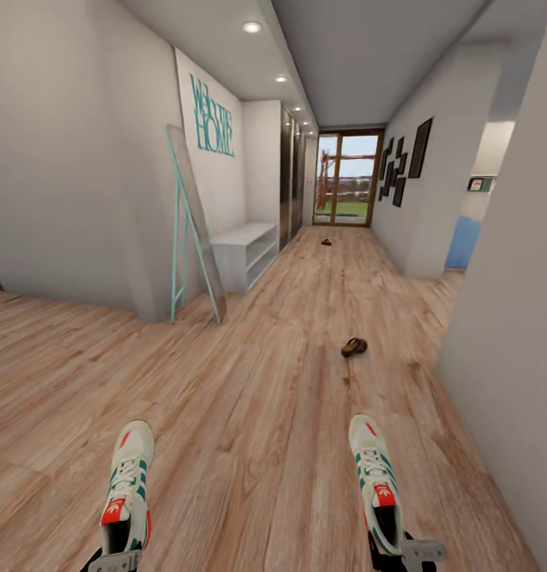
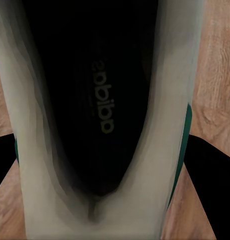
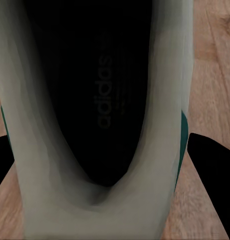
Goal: Pick up the two gym shoes and the two sandals from the corridor floor and place them onto the hallstand (shoe rack) in the corridor, making sure they are on the rack and not on the floor. Arrange them so the two gym shoes are next to each other and the two sandals are next to each other.
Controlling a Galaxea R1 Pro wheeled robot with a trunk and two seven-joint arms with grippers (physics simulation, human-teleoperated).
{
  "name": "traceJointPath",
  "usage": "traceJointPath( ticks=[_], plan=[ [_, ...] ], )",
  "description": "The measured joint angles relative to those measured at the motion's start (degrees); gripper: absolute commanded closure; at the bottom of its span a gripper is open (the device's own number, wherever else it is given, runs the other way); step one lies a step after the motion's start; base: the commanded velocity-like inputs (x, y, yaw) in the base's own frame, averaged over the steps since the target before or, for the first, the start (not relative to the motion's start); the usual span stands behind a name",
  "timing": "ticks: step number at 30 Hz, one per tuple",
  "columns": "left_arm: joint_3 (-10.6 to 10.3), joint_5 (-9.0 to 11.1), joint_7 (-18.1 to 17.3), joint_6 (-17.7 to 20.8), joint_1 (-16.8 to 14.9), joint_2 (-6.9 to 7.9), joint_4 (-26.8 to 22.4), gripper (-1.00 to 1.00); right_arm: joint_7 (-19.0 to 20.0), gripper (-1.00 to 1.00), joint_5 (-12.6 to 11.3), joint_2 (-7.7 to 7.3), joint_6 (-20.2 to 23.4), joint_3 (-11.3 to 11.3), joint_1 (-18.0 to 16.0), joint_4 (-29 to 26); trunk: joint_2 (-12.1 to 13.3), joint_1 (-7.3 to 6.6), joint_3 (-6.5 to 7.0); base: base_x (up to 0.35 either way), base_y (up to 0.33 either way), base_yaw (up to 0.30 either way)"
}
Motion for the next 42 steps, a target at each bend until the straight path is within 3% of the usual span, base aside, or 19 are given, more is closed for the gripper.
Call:
traceJointPath(
  ticks=[18, 35, 42],
  plan=[
    [0.00, 0.01, 0.00, 0.00, -0.01, -0.02, -0.01, 1.00, -0.04, 1.00, -0.01, 0.03, 0.00, 0.00, 0.00, 0.08, 0.00, 0.02, 0.00, -0.019, -0.235, 0.274],
    [0.21, -0.02, 0.14, 0.13, -0.05, -0.09, 0.01, 1.00, -0.06, 1.00, -0.01, 0.03, 0.01, 0.01, 0.00, 0.10, 0.00, 0.02, 0.00, 0.000, -0.024, 0.276],
    [2.90, 0.23, 3.37, 0.09, -0.08, -0.46, 0.12, 1.00, -0.07, 1.00, -0.01, 0.03, 0.01, 0.01, 0.00, 0.10, 0.00, 0.02, 0.00, 0.000, 0.000, 0.276]
  ],
)
